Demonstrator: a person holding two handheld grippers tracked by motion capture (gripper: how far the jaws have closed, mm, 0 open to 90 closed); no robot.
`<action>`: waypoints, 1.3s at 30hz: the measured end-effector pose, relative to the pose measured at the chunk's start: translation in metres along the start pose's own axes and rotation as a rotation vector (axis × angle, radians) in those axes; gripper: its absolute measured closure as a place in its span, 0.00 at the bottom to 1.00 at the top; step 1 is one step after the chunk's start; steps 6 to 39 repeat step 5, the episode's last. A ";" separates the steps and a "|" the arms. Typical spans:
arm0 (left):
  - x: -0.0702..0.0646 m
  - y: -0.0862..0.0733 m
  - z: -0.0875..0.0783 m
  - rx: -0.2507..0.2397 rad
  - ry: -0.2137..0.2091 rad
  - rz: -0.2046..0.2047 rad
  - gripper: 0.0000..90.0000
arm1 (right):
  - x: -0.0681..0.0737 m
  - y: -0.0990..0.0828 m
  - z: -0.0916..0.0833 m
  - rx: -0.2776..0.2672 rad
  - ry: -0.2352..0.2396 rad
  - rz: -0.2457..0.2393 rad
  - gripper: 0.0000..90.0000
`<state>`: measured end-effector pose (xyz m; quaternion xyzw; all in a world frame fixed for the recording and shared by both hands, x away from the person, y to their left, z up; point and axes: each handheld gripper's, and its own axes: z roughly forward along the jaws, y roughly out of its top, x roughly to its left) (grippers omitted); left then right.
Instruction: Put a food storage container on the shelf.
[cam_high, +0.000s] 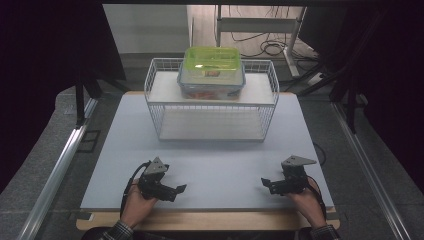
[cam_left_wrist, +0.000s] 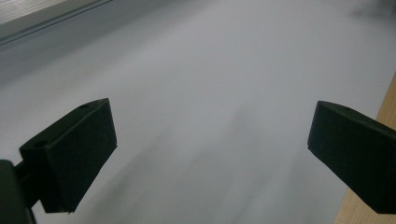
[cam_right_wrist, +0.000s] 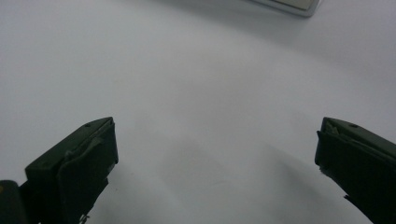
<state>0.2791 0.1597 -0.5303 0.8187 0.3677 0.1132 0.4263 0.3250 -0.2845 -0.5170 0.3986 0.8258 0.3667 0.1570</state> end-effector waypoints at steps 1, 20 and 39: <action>0.000 0.000 0.000 0.000 0.000 0.000 0.01 | 0.000 0.000 0.001 0.004 0.001 -0.001 0.00; 0.000 0.001 0.000 -0.002 0.002 0.000 0.01 | 0.001 -0.001 0.002 0.014 0.006 -0.005 0.00; 0.000 0.001 0.000 -0.002 0.002 0.000 0.01 | 0.001 -0.001 0.002 0.014 0.006 -0.005 0.00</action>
